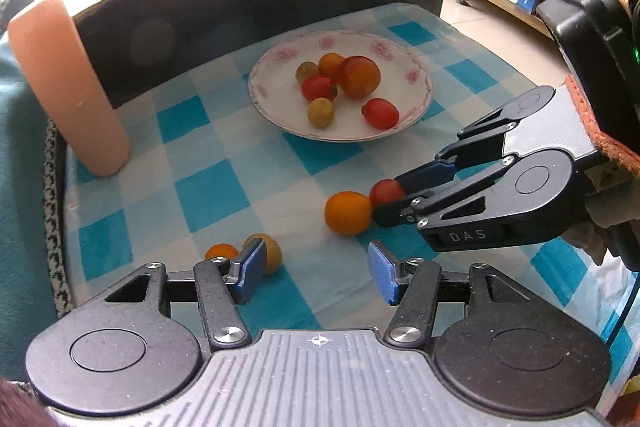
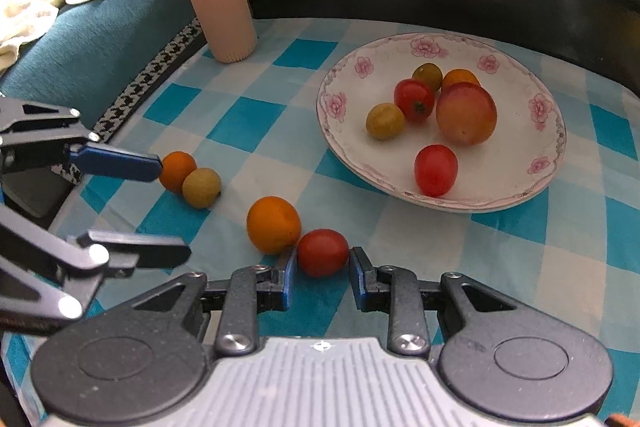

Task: Organize fruits
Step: 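Move both open tools toward the remaining fruits on the cloth, then grasp orange tomato with left tool while right tool grasps red cherry tomato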

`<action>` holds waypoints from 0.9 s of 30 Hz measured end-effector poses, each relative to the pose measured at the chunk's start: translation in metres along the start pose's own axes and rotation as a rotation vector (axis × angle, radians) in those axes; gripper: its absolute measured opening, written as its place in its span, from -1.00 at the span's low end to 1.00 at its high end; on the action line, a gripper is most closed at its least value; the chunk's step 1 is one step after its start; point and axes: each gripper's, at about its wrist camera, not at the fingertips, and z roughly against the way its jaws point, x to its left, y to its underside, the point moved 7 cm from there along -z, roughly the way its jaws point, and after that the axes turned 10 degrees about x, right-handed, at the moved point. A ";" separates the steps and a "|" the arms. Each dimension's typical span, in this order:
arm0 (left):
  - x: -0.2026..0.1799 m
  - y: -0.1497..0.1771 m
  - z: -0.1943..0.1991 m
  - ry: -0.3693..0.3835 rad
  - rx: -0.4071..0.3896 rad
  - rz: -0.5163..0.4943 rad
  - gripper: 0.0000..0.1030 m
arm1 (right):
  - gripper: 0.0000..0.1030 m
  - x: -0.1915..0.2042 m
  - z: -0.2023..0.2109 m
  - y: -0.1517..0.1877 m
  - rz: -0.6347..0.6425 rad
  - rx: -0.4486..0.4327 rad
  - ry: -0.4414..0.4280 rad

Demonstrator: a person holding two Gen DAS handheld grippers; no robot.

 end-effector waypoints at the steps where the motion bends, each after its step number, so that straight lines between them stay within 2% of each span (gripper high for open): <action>1: -0.002 -0.001 -0.001 0.002 0.002 -0.003 0.24 | -0.20 0.000 0.000 0.000 0.001 0.001 0.000; 7: -0.016 -0.013 -0.009 0.026 0.000 -0.033 0.24 | -0.22 -0.004 0.007 0.004 -0.015 0.018 0.009; 14: -0.026 -0.024 -0.037 0.022 0.046 -0.024 0.24 | -0.22 -0.027 0.020 0.012 -0.074 0.014 0.026; 19: -0.027 -0.028 -0.048 -0.009 0.071 -0.001 0.08 | -0.22 -0.038 0.025 0.020 -0.092 0.021 0.034; 20: -0.026 -0.029 -0.049 -0.013 0.073 0.007 -0.03 | -0.22 -0.041 0.025 0.022 -0.098 0.023 0.036; 22: -0.023 -0.029 -0.049 -0.022 0.079 0.028 -0.14 | -0.22 -0.046 0.027 0.023 -0.110 0.022 0.038; 27: -0.024 -0.025 -0.045 -0.010 0.087 0.047 -0.17 | -0.22 -0.051 0.031 0.025 -0.121 0.019 0.035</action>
